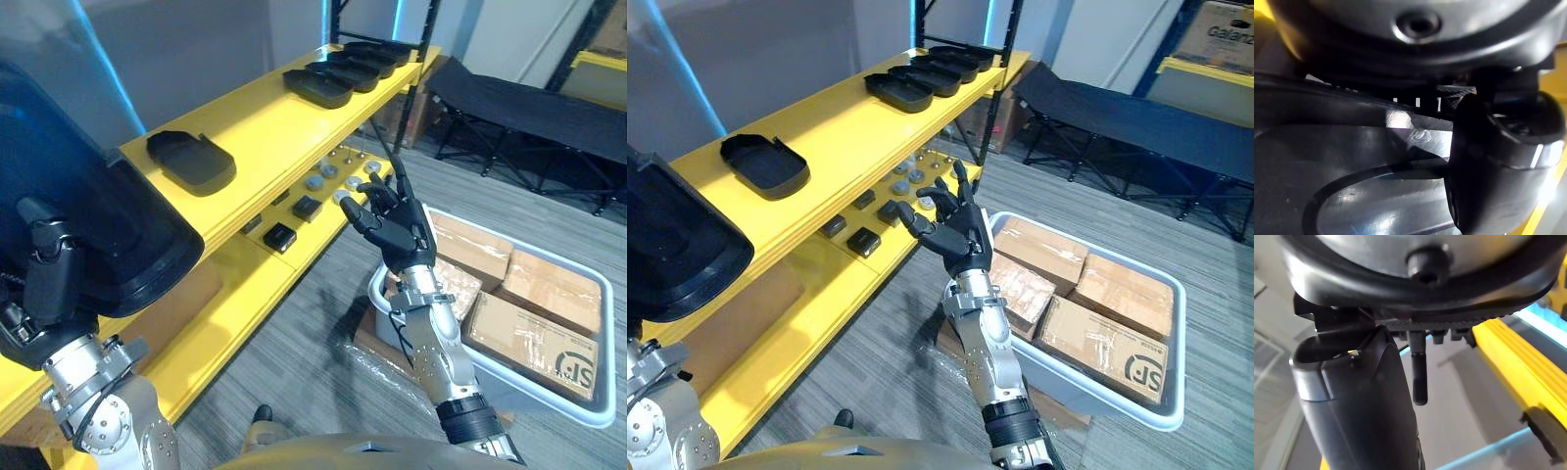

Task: Walk over and take three plastic housings, then place them on the shelf

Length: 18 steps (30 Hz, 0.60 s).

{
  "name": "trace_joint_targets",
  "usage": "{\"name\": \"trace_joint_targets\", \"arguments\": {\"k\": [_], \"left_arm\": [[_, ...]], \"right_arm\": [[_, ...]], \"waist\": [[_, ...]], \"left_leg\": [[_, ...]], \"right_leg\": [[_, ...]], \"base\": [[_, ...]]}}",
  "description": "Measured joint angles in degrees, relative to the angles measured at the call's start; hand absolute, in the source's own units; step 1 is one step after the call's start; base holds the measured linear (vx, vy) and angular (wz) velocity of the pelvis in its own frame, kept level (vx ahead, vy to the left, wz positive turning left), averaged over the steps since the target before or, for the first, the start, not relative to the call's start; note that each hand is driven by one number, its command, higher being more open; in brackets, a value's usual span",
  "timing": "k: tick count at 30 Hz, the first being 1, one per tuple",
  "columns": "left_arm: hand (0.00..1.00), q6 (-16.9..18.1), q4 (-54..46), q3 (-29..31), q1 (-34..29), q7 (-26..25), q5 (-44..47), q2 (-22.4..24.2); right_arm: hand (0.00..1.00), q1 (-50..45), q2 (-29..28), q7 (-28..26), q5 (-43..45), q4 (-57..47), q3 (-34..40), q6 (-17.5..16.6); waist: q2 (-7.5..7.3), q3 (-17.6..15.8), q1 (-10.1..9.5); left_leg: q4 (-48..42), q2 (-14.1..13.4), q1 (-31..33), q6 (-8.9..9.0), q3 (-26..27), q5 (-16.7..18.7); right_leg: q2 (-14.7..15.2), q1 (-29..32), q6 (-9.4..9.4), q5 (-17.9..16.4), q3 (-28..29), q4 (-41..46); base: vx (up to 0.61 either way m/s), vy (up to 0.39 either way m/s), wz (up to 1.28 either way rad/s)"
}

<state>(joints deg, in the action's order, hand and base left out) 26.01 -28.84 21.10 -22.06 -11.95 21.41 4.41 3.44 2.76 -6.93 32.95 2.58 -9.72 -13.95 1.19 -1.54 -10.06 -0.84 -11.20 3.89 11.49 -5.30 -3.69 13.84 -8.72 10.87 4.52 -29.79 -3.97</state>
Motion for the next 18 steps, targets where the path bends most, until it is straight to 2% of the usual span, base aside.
{"name": "trace_joint_targets", "arguments": {"k": [3, 7, 8, 9, 10, 11, 12, 14, 18], "left_arm": [[0.0, 0.0, 0.0, -1.4, 0.3, 6.1, 1.7, -0.1], [0.0, 0.2, 0.0, -3.8, 0.3, 11.4, 4.8, -0.1], [0.0, 0.3, 0.0, -5.2, 0.8, 12.4, 5.1, -0.4], [0.0, 0.3, 0.2, -5.9, 1.3, 13.1, 5.1, -0.7], [0.0, 0.3, 1.2, -7.2, 3.3, 14.6, 5.3, -1.9], [0.0, 0.5, 2.2, -7.8, 4.4, 15.4, 5.4, -2.7], [0.0, 0.8, 3.7, -8.6, 6.2, 16.3, 5.5, -4.2], [0.0, 1.1, 4.3, -9.1, 6.8, 16.4, 5.4, -4.8], [0.0, 1.1, 4.3, -9.7, 6.7, 15.5, 4.9, -4.8]], "right_arm": [[1.0, 0.0, 0.7, 2.4, -0.4, 0.2, 0.2, 0.0], [1.0, 0.0, 1.8, 4.0, -4.7, 0.1, 0.1, -0.1], [1.0, -0.7, 1.7, 4.2, -5.3, -0.7, 0.2, -0.2], [1.0, -1.2, 1.8, 4.3, -5.3, -1.2, 0.3, -0.2], [1.0, -3.0, 1.8, 4.8, -5.6, -3.1, 1.0, -0.4], [1.0, -4.0, 1.8, 4.8, -5.6, -4.0, 1.5, -0.5], [1.0, -5.4, 1.8, 4.7, -5.6, -5.4, 2.4, -0.6], [1.0, -5.5, 1.7, 3.4, -5.6, -5.6, 3.9, -1.1], [1.0, -5.6, 1.7, 1.0, -5.6, -5.9, 5.7, -1.4]], "waist": [[0.11, -1.2, 0.42], [1.1, -2.5, -0.59], [1.13, -2.9, 0.43], [0.86, -3.0, 1.2], [0.12, -3.5, 2.31], [-0.21, -3.6, 2.66], [-0.66, -3.6, 3.0], [-0.56, -4.0, 3.68], [-0.62, -4.1, 4.23]], "left_leg": [[0.9, 1.2, 2.0, -1.93, -1.1, -3.3], [2.3, 2.1, 2.3, -2.42, -3.7, -4.6], [2.1, 3.3, 3.1, -2.87, -5.7, -5.0], [2.0, 4.1, 3.6, -3.19, -6.9, -5.2], [2.2, 5.9, 3.7, -3.87, -9.1, -5.8], [2.4, 6.7, 3.7, -3.88, -9.9, -6.1], [3.2, 7.5, 3.6, -3.41, -11.0, -7.1], [3.4, 7.6, 3.7, -3.15, -10.7, -8.2], [3.0, 7.3, 3.6, -3.19, -9.0, -8.3]], "right_leg": [[0.5, -2.5, 0.52, -2.4, -6.9, 2.3], [1.3, -3.6, 0.99, -6.9, -9.2, 6.5], [1.7, -2.0, 0.63, -11.7, -4.7, 12.0], [1.6, -1.1, 0.05, -14.2, -1.6, 14.4], [1.1, 0.2, -1.36, -18.4, 4.4, 18.4], [1.1, 0.4, -1.95, -19.8, 6.9, 19.7], [1.3, 0.7, -1.62, -21.3, 9.5, 21.4], [1.4, 0.6, -0.9, -21.6, 8.8, 21.8], [1.4, 0.7, -0.43, -21.3, 9.3, 21.5]], "base": [[0.0, -0.021, 1.19], [-0.04, -0.012, 0.75], [-0.03, -0.024, 0.94], [-0.06, -0.061, 1.36], [-0.06, -0.066, 1.11], [-0.08, -0.115, 1.16], [-0.04, -0.112, 0.68], [-0.02, -0.094, 0.32], [-0.02, -0.02, -0.09]]}}
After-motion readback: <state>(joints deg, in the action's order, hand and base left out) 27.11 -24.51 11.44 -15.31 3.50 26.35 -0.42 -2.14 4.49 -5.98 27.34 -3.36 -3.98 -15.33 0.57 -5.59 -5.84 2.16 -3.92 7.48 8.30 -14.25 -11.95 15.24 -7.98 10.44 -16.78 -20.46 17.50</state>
